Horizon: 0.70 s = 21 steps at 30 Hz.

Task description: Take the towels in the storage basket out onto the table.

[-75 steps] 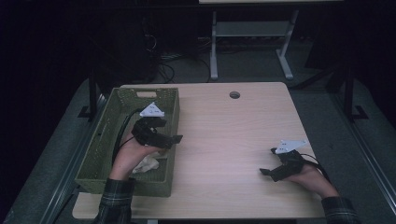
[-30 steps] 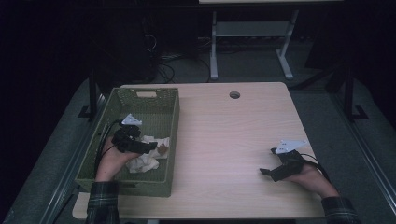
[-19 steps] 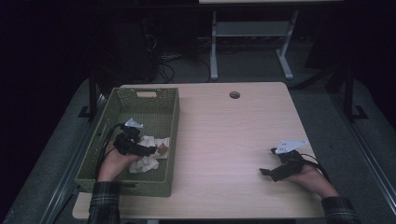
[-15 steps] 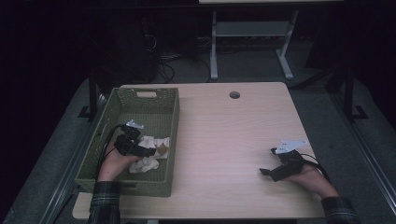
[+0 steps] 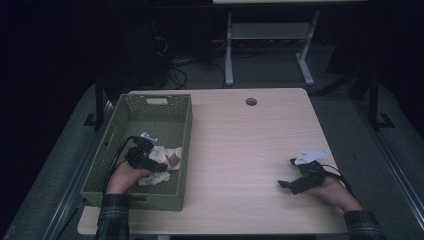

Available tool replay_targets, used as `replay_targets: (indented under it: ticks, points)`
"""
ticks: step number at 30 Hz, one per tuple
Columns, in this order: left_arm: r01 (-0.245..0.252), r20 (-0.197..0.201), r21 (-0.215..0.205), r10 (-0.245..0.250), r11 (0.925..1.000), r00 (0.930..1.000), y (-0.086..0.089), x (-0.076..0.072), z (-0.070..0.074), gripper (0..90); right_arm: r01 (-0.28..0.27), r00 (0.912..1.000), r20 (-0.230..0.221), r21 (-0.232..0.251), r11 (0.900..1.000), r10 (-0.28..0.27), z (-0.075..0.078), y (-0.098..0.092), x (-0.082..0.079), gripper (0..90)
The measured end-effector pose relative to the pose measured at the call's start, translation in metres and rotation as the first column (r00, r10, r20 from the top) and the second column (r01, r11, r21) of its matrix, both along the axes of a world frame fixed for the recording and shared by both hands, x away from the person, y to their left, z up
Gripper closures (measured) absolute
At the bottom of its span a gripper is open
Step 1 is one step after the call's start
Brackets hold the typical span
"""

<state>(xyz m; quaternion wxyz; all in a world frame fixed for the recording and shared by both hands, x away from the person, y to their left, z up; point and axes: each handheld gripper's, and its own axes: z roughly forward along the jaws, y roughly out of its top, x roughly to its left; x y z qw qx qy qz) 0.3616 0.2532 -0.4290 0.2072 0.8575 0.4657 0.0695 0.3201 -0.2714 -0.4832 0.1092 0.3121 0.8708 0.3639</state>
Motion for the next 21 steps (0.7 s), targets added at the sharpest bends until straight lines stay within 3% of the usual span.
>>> replay_targets:
  ticks: [11, 15, 18, 21]
  points:
    - [0.018, -0.023, 0.053, -0.017, 0.9985, 0.9996, -0.0047, -0.0008, -0.0053, 13.7, 0.001, 1.0000, 0.002, 0.001, 1.000, -0.001, -0.0002, 0.0000, 0.0000, 2.0]
    - [0.025, -0.052, 0.082, -0.021, 0.9963, 0.9985, -0.0066, -0.0006, -0.0065, 14.4, 0.000, 1.0000, 0.001, 0.001, 1.000, 0.000, -0.0001, 0.0000, 0.0000, 2.0]
    - [0.009, -0.070, 0.085, -0.004, 0.9963, 0.9976, -0.0057, -0.0005, -0.0047, 23.7, 0.000, 1.0000, 0.001, 0.001, 1.000, 0.000, -0.0001, 0.0000, 0.0000, 2.0]
    - [0.001, -0.071, 0.082, 0.005, 0.9966, 0.9974, -0.0056, -0.0019, -0.0008, 38.5, 0.001, 1.0000, 0.001, 0.001, 1.000, -0.001, -0.0001, 0.0001, 0.0000, 2.0]
